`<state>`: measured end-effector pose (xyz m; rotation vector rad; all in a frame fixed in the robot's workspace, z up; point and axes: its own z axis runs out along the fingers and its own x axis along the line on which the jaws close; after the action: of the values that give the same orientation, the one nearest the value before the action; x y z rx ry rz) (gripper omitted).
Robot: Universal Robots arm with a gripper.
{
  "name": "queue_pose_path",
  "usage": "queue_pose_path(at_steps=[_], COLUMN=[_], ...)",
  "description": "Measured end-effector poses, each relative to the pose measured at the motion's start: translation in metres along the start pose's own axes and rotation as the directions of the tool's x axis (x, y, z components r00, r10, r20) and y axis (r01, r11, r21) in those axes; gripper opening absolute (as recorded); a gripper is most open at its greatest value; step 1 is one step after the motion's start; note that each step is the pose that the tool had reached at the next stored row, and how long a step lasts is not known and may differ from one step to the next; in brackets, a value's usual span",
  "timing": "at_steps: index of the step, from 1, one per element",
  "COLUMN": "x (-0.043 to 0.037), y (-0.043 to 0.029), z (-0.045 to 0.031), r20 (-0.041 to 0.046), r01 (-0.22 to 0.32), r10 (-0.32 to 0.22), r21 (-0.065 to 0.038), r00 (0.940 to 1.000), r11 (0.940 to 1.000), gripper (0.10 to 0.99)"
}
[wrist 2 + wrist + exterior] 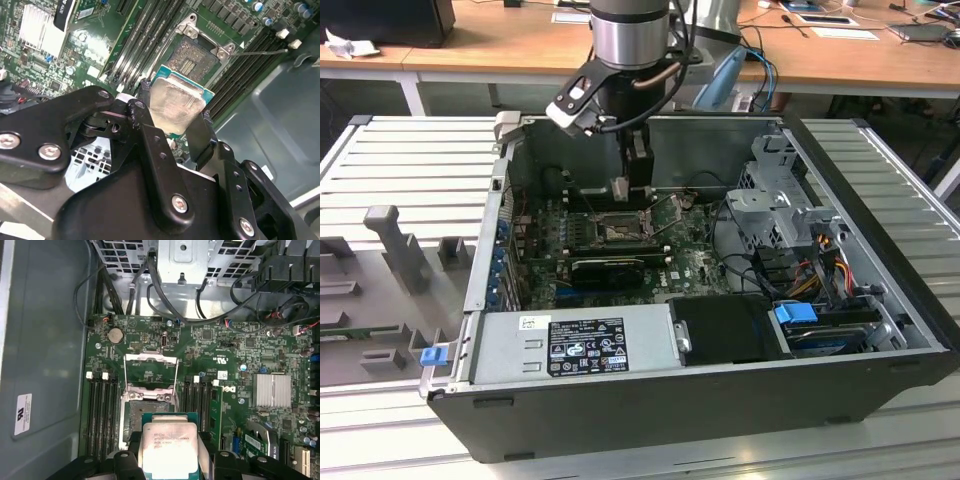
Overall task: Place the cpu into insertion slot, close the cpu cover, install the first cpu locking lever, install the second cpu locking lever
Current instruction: 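Place the cpu into insertion slot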
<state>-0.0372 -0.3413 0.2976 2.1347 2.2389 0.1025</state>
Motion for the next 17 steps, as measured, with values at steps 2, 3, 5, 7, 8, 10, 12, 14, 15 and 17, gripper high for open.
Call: queue_pose_path(at_steps=[2, 3, 5, 7, 8, 10, 12, 14, 15, 17], x=[0.0000, 0.0000, -0.0001, -0.0001, -0.0001, -0.0002, -0.0002, -0.0002, -0.0002, -0.0002], y=[-0.0003, -0.0004, -0.0006, -0.0008, -0.0009, -0.0012, -0.0013, -0.0014, -0.0015, -0.0017], z=[0.0033, 0.0052, 0.0075, 0.0105, 0.0118, 0.0148, 0.0166, 0.0182, 0.0190, 0.0217], r20=[0.0004, 0.0017, 0.0035, 0.0063, 0.0079, 0.0097, 0.0099, 0.0101, 0.0102, 0.0101], r01=[-0.005, -0.022, -0.045, -0.080, -0.097, -0.118, -0.119, -0.119, -0.119, -0.119], r10=[0.005, 0.022, 0.045, 0.080, 0.097, 0.118, 0.119, 0.119, 0.119, 0.119], r21=[0.000, 0.000, -0.001, -0.001, -0.002, -0.002, -0.002, -0.002, -0.002, -0.002], r00=[1.0000, 0.9998, 0.9990, 0.9968, 0.9953, 0.9930, 0.9929, 0.9929, 0.9929, 0.9928], r11=[1.0000, 0.9998, 0.9990, 0.9968, 0.9953, 0.9931, 0.9929, 0.9929, 0.9929, 0.9929], gripper=[0.529, 0.529, 0.529, 0.529, 0.529, 0.529, 0.529, 0.529, 0.529, 0.529])
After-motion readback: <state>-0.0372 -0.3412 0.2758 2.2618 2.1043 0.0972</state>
